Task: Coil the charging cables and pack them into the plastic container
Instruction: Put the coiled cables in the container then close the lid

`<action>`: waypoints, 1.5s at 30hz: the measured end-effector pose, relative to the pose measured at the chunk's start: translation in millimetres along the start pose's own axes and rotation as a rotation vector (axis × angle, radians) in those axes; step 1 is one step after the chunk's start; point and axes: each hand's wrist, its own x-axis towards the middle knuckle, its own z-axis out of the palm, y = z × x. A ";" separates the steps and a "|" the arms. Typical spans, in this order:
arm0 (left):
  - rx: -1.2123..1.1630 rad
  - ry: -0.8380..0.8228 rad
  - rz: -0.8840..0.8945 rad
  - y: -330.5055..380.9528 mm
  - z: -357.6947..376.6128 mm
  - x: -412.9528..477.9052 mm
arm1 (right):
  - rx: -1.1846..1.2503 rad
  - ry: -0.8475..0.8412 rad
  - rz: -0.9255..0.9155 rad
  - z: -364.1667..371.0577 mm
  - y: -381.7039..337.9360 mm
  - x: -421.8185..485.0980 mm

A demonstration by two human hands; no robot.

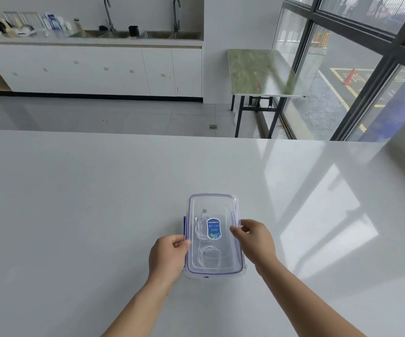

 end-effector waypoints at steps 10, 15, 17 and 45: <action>0.141 -0.029 0.001 -6.8 5.8 4.6 | -0.141 -0.022 0.019 9.3 3.4 10.0; 0.092 -0.034 0.016 -9.7 7.0 1.7 | -0.169 -0.026 -0.011 10.6 8.5 11.2; 0.110 -0.028 0.015 -13.2 7.4 2.6 | -0.161 -0.037 -0.007 10.7 10.0 11.5; -0.264 -0.276 -0.373 -28.0 6.2 21.6 | 0.289 -0.174 0.315 6.2 51.6 5.4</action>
